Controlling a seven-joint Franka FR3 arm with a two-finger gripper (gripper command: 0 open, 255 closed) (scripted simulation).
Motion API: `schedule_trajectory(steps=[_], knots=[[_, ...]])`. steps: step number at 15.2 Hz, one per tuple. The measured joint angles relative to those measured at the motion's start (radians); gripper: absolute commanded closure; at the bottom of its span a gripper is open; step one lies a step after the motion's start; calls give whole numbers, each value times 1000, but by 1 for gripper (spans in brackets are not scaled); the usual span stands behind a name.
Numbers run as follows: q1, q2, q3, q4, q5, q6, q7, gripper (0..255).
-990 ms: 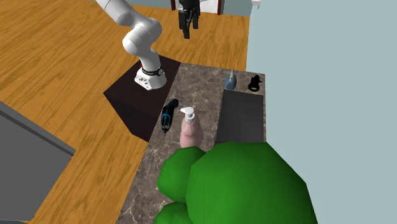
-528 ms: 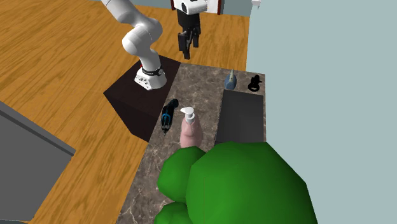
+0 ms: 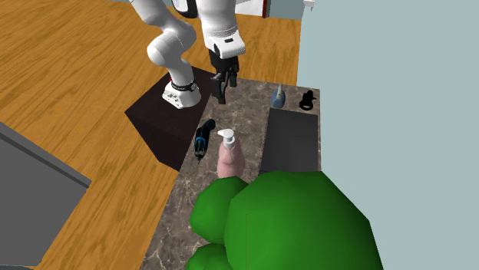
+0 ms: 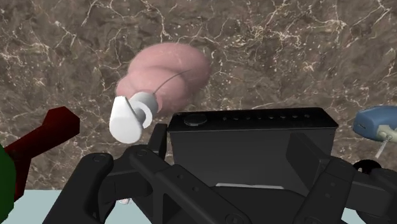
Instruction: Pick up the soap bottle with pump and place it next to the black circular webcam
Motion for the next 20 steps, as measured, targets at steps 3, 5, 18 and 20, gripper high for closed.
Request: schedule_trajectory(steps=[3,5,18,20], knots=[[-1,86,-57,47,10,49,-59,0],[2,157,-98,89,28,85,-106,0],[7,330,-181,102,95,246,-207,0],[6,330,-181,99,95,249,-208,0]])
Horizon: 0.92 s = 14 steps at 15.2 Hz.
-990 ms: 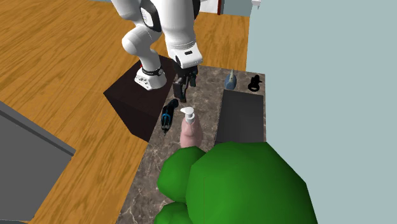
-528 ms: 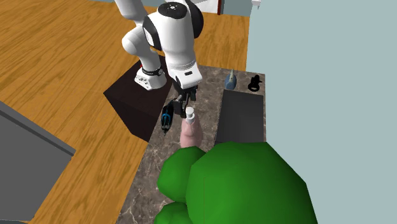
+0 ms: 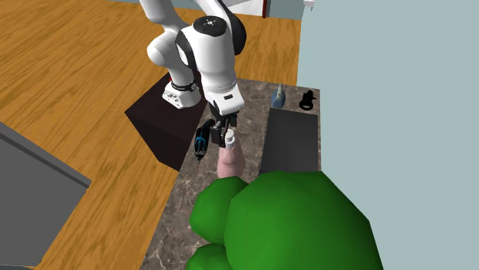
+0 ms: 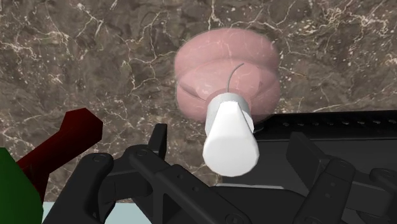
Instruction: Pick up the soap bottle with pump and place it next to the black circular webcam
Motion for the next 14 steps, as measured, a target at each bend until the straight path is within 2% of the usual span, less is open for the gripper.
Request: schedule_trajectory(steps=[2,3,14], knots=[[0,0,0,-1,0,1,0,0],[0,0,0,-1,0,1,0,255],[0,-3,1,3,-1,-6,1,255]])
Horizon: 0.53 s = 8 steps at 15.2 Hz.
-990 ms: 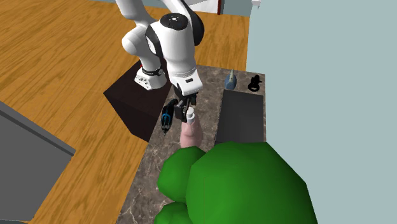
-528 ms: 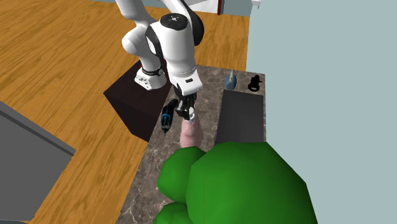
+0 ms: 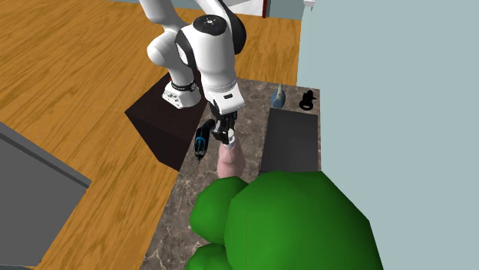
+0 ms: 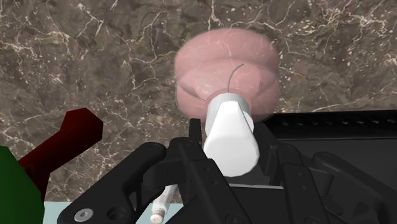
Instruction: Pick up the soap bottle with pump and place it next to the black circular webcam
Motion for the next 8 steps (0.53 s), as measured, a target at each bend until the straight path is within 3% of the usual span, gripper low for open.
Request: schedule_trajectory(steps=[8], knots=[[0,-29,10,75,-8,-102,4,255]])
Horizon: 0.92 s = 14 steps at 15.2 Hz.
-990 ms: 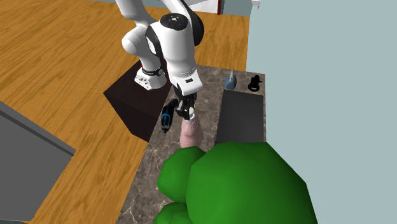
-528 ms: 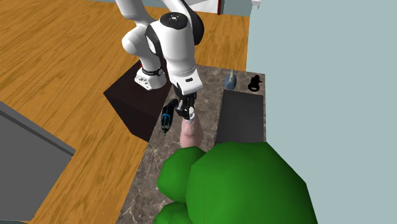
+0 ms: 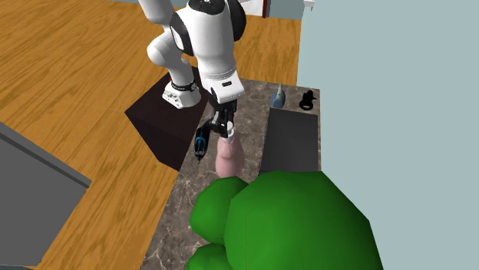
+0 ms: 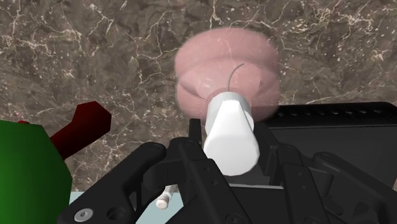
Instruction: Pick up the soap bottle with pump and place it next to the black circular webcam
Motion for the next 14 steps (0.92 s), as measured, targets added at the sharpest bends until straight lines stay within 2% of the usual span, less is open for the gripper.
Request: schedule_trajectory(steps=[14], knots=[[7,-16,16,174,2,-189,0,255]])
